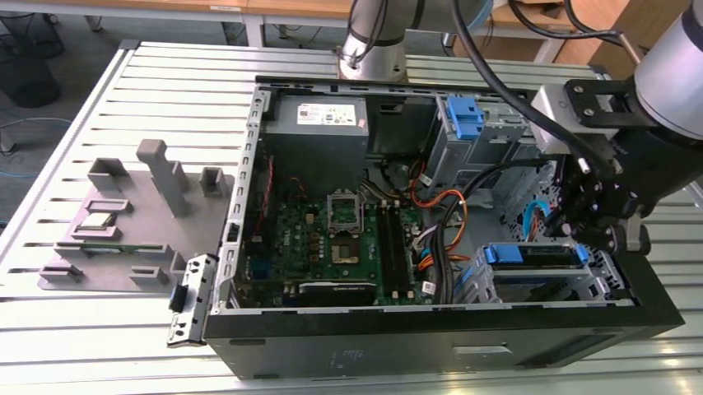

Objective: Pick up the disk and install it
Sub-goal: 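Insert the first disk wire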

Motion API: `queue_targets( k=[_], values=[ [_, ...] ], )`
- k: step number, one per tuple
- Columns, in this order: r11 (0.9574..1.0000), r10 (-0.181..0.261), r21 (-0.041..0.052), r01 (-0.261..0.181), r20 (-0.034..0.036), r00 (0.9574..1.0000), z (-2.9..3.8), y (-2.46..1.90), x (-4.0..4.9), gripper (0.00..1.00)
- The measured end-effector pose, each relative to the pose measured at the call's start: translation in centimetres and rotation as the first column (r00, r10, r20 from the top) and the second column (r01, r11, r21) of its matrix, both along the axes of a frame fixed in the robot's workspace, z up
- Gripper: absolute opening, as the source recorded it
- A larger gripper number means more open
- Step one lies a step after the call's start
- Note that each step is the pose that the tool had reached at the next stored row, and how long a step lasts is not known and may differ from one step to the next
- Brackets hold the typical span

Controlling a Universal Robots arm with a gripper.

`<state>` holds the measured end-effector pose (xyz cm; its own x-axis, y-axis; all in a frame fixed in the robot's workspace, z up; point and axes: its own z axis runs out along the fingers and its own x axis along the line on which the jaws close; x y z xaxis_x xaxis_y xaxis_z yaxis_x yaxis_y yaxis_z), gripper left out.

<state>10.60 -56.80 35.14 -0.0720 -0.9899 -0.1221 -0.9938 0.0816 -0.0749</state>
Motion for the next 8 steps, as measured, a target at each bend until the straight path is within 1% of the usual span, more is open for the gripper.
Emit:
queue_targets(
  k=[1, 2, 6, 8],
  values=[
    [1.0, 0.0, 0.0007, 0.0, 0.0043, 1.0, -0.05, -0.04, -0.08, 0.16],
    [1.0, 0.0, 0.0006, 0.0, 0.0064, 1.0, -0.05, -0.05, -0.12, 0.16],
    [1.0, 0.0, 0.0009, 0.0, 0.0065, 1.0, -0.06, -0.06, -0.12, 0.16],
    [1.0, 0.0, 0.0014, 0.0, 0.0069, 1.0, -0.1, -0.23, -0.13, 0.16]
  ],
)
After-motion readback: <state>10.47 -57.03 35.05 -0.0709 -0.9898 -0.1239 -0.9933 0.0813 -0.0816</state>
